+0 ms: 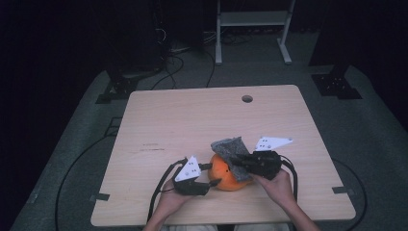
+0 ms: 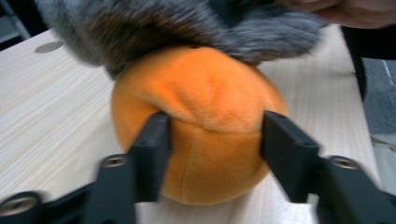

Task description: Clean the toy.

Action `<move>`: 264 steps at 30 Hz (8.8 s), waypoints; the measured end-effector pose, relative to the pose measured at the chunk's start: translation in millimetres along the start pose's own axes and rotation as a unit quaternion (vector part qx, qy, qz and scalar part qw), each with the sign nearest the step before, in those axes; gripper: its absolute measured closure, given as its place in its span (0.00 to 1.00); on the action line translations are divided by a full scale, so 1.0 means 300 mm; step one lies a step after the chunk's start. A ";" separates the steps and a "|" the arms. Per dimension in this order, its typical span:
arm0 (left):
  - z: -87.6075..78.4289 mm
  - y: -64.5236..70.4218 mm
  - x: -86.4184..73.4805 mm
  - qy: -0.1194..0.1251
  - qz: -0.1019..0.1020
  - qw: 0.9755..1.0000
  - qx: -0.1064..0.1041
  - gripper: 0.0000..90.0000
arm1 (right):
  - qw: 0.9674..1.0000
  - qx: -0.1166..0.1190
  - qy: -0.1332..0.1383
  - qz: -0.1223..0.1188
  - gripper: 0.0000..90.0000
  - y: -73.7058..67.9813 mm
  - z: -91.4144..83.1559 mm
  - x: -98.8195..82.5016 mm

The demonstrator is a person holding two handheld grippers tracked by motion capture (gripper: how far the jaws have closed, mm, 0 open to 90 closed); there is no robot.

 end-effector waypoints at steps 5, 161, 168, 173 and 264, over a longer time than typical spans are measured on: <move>0.001 -0.008 -0.008 -0.008 -0.006 1.000 0.004 0.61 | 0.999 -0.017 -0.013 -0.025 0.89 -0.008 -0.006 -0.028; -0.004 -0.039 0.018 -0.009 -0.018 1.000 -0.019 0.15 | 0.999 0.036 0.010 0.034 0.89 0.044 -0.053 -0.095; -0.003 -0.018 0.016 -0.001 0.016 0.999 -0.028 0.43 | 0.999 0.035 0.004 0.025 0.89 0.007 -0.081 -0.133; -0.004 -0.014 0.036 0.014 0.056 0.998 0.029 0.52 | 0.999 0.034 0.016 0.021 0.89 0.009 -0.095 -0.101; 0.005 -0.045 -0.014 -0.002 -0.042 0.998 -0.054 0.37 | 0.999 0.012 -0.013 0.045 0.89 0.041 -0.087 -0.193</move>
Point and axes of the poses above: each handheld gripper's, and its own axes: z roughly forward along the jaws, x roughly out of its top, y roughly to its right, the point moved 3 cm from there along z, roughly forward along the jaws, and after that the axes turned 15 degrees about -y, right-handed, at the moved point
